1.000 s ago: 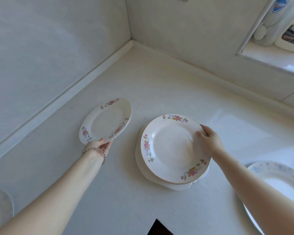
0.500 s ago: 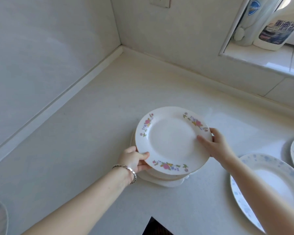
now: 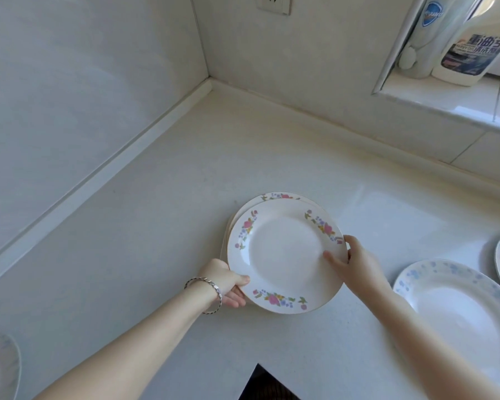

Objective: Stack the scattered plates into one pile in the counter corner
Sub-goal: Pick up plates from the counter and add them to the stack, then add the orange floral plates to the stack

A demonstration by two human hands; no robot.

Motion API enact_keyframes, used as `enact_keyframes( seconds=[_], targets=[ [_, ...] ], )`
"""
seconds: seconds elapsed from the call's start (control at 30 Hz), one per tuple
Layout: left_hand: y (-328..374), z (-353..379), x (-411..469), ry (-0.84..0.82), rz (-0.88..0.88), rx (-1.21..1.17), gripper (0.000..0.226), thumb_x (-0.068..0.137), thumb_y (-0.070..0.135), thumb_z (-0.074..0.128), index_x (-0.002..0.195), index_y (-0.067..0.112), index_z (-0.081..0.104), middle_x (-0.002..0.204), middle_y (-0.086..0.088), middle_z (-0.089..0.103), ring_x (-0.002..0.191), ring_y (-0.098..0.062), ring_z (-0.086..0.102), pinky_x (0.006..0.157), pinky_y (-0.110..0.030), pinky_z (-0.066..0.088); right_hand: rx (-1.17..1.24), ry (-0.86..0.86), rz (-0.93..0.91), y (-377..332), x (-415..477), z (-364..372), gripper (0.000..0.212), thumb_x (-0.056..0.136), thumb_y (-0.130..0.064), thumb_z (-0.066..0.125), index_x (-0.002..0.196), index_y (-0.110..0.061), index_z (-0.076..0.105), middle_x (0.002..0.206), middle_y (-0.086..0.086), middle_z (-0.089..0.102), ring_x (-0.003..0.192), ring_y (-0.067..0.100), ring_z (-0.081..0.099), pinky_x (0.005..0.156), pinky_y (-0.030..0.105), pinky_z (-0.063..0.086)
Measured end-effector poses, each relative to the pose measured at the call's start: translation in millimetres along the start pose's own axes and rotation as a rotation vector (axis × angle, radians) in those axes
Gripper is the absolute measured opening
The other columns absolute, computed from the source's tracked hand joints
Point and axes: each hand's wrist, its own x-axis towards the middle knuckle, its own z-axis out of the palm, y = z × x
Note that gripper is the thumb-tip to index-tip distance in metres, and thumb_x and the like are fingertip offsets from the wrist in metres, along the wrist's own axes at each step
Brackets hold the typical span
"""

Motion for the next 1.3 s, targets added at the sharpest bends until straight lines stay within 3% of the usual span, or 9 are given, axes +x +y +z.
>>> enact_keyframes(
  seconds=[0.13,0.2,0.27,0.4,0.53,0.7,0.83,1.0,1.3],
  targets=[
    [3.6,-6.7,6.3,0.240,0.140,0.355,0.026,0.084,0.029,0.059,0.069,0.016,0.043,0.069,-0.003,0.062,0.061,-0.022,0.063,0.054,-0.028,0.049,-0.234,0.009,0.007,-6.8,4.9,-1.2,0.053,0.088,-0.043,0.053,0.133,-0.017,0.041,0.101,0.007,0.064,0.089,0.025,0.059,0.060,0.028,0.041],
    [2.9,-3.1,9.0,0.366,0.198,0.447,0.017,0.086,0.030,0.054,0.083,0.016,0.045,0.080,0.000,0.057,0.075,-0.024,0.056,0.055,-0.027,0.039,-0.247,0.029,-0.004,-8.4,10.5,-0.3,0.058,0.086,-0.040,0.057,0.136,-0.017,0.040,0.120,0.011,0.057,0.111,0.028,0.053,0.082,0.034,0.046],
    [-1.1,6.4,16.5,0.395,0.225,0.299,0.028,0.089,0.025,0.049,0.112,0.010,0.046,0.108,-0.003,0.054,0.091,-0.027,0.055,0.070,-0.027,0.041,-0.096,0.022,0.010,-10.0,19.6,3.7,0.071,0.083,-0.029,0.062,0.145,-0.013,0.029,0.138,0.013,0.042,0.128,0.029,0.039,0.105,0.041,0.037],
    [-2.6,31.7,20.4,0.287,0.303,-0.298,0.057,0.097,0.028,0.036,0.149,0.015,0.017,0.154,0.001,0.028,0.140,-0.020,0.032,0.115,-0.037,0.027,0.169,-0.005,0.025,-18.6,25.7,15.9,0.072,0.089,-0.017,0.055,0.149,-0.013,0.016,0.152,0.009,0.027,0.137,0.025,0.032,0.109,0.035,0.029],
    [4.1,45.5,15.6,0.300,0.247,-0.574,0.062,0.098,0.029,0.032,0.151,0.017,0.002,0.160,0.000,0.011,0.147,-0.017,0.015,0.120,-0.038,0.016,0.148,-0.002,0.023,-13.5,24.0,22.6,0.071,0.090,-0.014,0.049,0.150,-0.014,0.012,0.155,0.005,0.023,0.140,0.023,0.029,0.107,0.032,0.029],
    [3.1,37.7,7.1,0.313,0.277,-0.300,0.063,0.099,0.031,0.033,0.150,0.007,0.005,0.158,-0.006,0.013,0.146,-0.019,0.017,0.119,-0.033,0.016,-0.100,0.041,-0.013,-20.8,21.9,14.7,0.074,0.080,-0.020,0.058,0.144,-0.001,0.026,0.149,0.019,0.030,0.137,0.035,0.027,0.112,0.041,0.024],
    [-12.9,5.8,-10.8,0.406,0.257,0.000,0.047,0.098,0.034,0.035,0.136,0.007,0.041,0.139,-0.008,0.046,0.128,-0.022,0.044,0.096,-0.025,0.034,-0.352,0.141,-0.429,-57.3,-3.0,20.9,0.049,0.087,-0.020,0.052,0.132,-0.003,0.047,0.143,0.016,0.042,0.135,0.035,0.032,0.110,0.035,0.021],
    [-79.5,-42.5,-45.4,0.627,0.208,0.014,0.025,0.090,0.017,0.043,0.068,0.020,0.055,0.074,-0.006,0.068,0.077,-0.030,0.066,0.072,-0.033,0.051,-0.436,-0.467,-0.545,-120.4,-44.8,59.3,0.030,0.092,-0.021,0.046,0.118,-0.016,0.060,0.097,-0.004,0.063,0.095,0.015,0.059,0.088,0.026,0.045],
    [-280.3,-123.3,-128.1,0.927,-0.061,-0.295,0.033,0.088,0.009,0.048,0.057,0.020,0.052,0.061,-0.004,0.062,0.061,-0.027,0.057,0.074,-0.041,0.053,-0.665,-0.907,-0.777,-178.0,-174.8,213.1,0.032,0.093,-0.028,0.044,0.121,-0.020,0.057,0.116,-0.001,0.064,0.107,0.017,0.059,0.086,0.022,0.042]
  ],
)
